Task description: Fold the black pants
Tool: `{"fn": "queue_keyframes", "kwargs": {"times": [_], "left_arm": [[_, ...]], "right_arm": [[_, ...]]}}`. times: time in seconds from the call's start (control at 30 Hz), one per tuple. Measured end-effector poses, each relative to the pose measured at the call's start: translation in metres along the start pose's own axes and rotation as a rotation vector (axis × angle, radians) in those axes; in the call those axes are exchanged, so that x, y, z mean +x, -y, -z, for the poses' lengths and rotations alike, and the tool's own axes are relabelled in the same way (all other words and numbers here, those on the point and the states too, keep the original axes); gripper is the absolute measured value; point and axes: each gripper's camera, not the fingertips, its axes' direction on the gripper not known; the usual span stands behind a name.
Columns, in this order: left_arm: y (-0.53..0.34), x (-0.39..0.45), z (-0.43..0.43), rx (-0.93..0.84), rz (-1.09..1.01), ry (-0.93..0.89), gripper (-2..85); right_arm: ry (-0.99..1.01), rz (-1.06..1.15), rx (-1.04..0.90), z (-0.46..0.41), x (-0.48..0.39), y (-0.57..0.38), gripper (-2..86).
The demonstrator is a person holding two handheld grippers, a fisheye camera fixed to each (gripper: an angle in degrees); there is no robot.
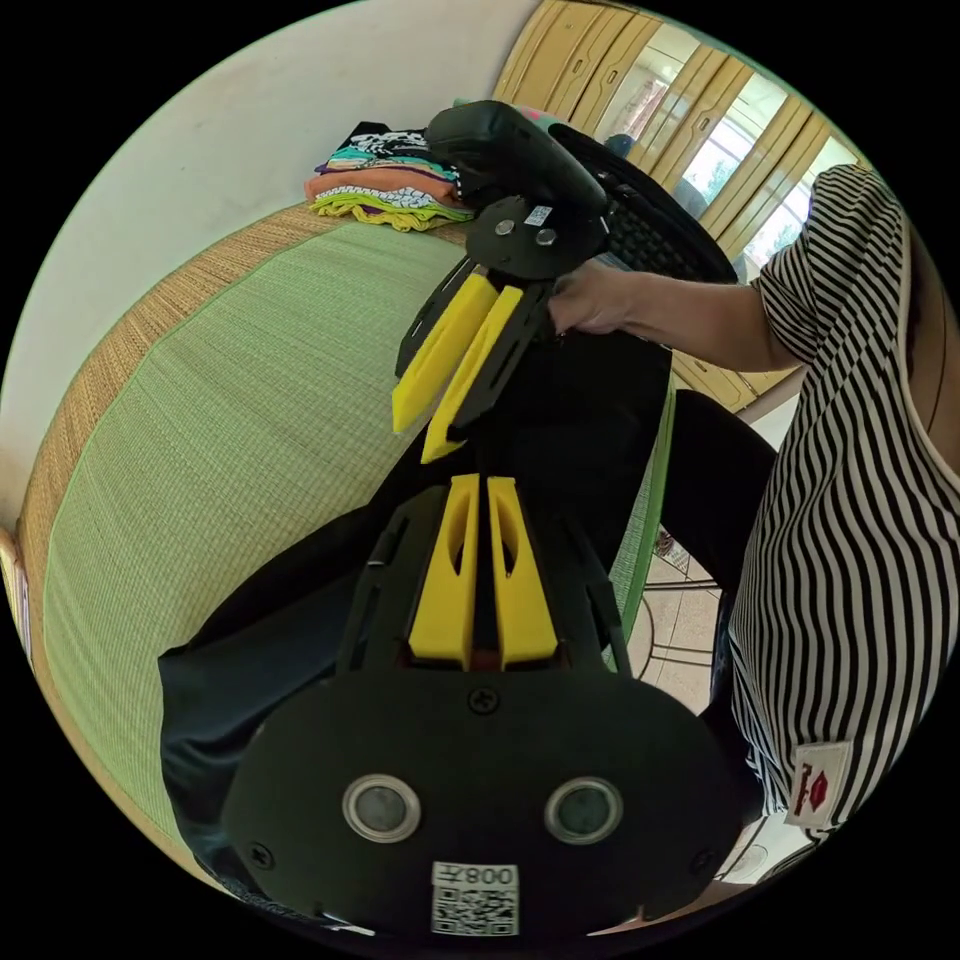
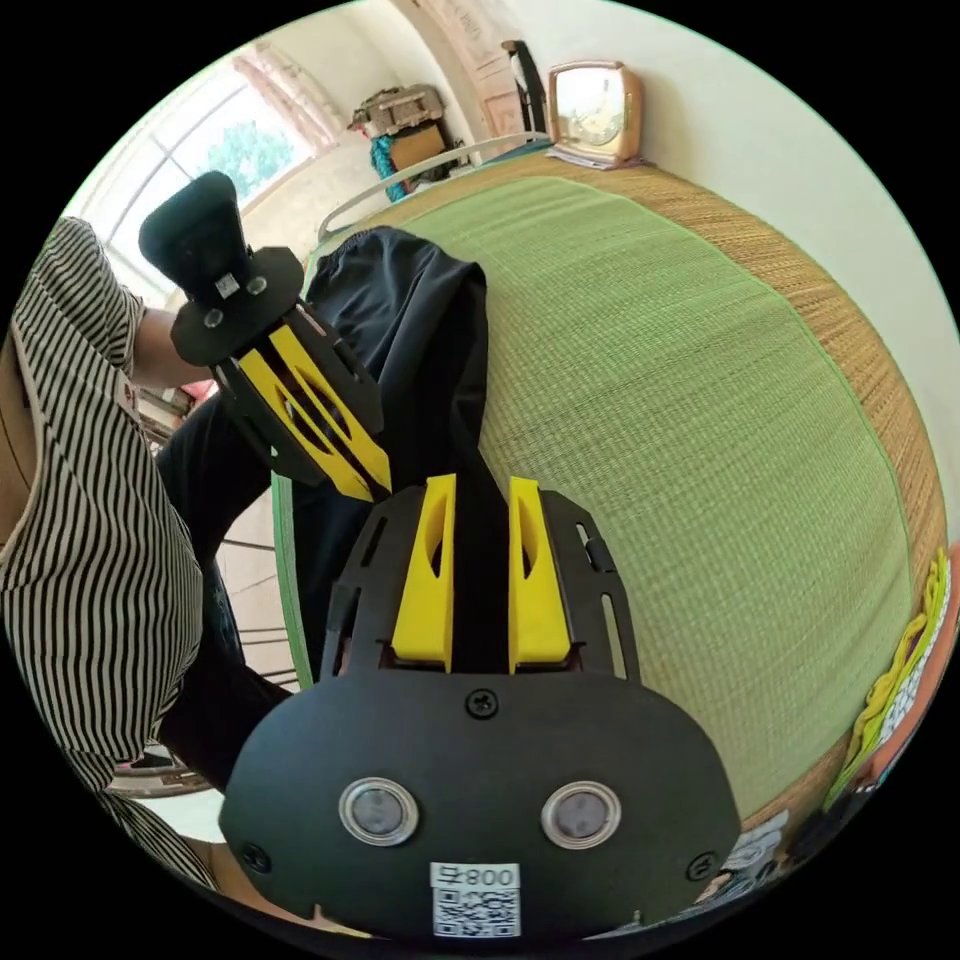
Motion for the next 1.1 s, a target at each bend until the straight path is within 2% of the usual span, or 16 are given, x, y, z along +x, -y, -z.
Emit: {"fn": "queue_keyframes", "kwargs": {"times": [0.07, 0.17, 0.37, 0.47, 0.67, 0.83, 0.97, 1.1], "left_arm": [[0.000, -0.001, -0.002, 0.008, 0.016, -0.021, 1.4], [0.001, -0.001, -0.003, 0.020, 0.020, -0.024, 1.4], [0.009, -0.004, -0.009, 0.037, 0.025, 0.002, 1.4], [0.012, -0.010, -0.017, 0.019, 0.064, 0.023, 1.4], [0.016, -0.012, -0.026, 0.015, 0.088, 0.045, 1.4], [0.018, -0.002, -0.021, 0.033, 0.051, 0.120, 1.6], [0.022, -0.005, -0.033, -0.001, 0.052, 0.178, 2.4], [0.020, -0.011, -0.037, -0.015, 0.097, 0.157, 3.8]], "right_arm": [[0.018, 0.010, -0.079, -0.014, 0.004, 0.006, 6.2], [-0.056, -0.018, -0.072, -0.009, 0.013, 0.004, 1.9], [0.004, -0.175, -0.008, -0.002, 0.041, -0.006, 0.4], [-0.067, -0.194, -0.020, -0.005, 0.043, -0.008, 0.5], [0.004, -0.197, 0.045, 0.005, 0.043, -0.022, 3.4], [0.033, -0.176, 0.010, 0.001, 0.041, -0.023, 5.9], [0.026, -0.254, 0.083, 0.014, 0.045, -0.042, 6.0], [-0.067, -0.358, 0.046, 0.016, 0.041, -0.068, 6.0]]}}
